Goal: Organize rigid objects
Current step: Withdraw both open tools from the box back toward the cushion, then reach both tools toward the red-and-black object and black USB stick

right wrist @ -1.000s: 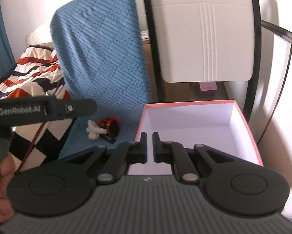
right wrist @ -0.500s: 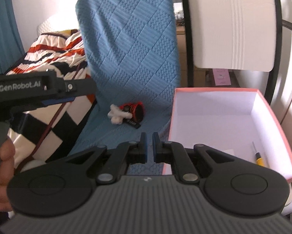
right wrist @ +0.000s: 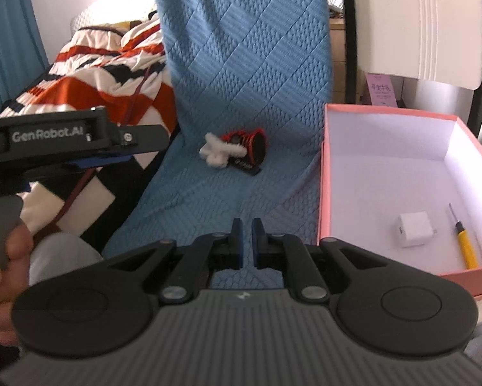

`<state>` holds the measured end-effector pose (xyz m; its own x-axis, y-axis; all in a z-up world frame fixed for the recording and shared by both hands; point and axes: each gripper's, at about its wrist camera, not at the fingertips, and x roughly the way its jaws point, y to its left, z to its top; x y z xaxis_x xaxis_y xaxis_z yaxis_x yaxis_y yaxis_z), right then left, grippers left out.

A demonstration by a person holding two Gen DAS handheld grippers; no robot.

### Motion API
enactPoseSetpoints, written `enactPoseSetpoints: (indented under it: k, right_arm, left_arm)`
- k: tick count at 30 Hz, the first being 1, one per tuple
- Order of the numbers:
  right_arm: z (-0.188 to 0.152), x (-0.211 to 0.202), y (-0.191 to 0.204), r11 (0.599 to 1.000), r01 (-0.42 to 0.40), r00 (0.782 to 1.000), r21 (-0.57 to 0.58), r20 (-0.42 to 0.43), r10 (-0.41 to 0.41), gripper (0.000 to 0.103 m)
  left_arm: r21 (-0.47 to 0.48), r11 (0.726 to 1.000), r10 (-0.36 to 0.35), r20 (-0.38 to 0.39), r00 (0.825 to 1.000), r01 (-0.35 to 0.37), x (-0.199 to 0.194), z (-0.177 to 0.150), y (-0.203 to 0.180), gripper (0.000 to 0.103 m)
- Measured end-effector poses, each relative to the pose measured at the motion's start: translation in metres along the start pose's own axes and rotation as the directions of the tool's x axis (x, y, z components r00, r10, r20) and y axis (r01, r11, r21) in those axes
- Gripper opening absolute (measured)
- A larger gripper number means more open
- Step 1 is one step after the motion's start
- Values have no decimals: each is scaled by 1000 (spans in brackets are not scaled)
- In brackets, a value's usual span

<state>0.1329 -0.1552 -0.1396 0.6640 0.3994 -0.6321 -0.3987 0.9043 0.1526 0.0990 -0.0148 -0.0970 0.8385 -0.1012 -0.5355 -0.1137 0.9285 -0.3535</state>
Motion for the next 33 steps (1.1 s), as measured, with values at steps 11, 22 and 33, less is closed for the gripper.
enactPoseSetpoints:
  k: [11,22,33]
  right_arm:
    - [-8,21,15,1000,8,1000,4,-12,-8,8]
    - [6,56,18,999,-16,1000,-48,-14,16,10]
    - [17,111,4,998,-6,999,-58,-40,3,10]
  left_arm:
    - [30,1000,-2,-30,1000,3,12,-8,21,58]
    - [84,990,111,-3,994,-110,68,-4,53,58]
    - [-3,994,108,-95,990,-109,133,-1,96,58]
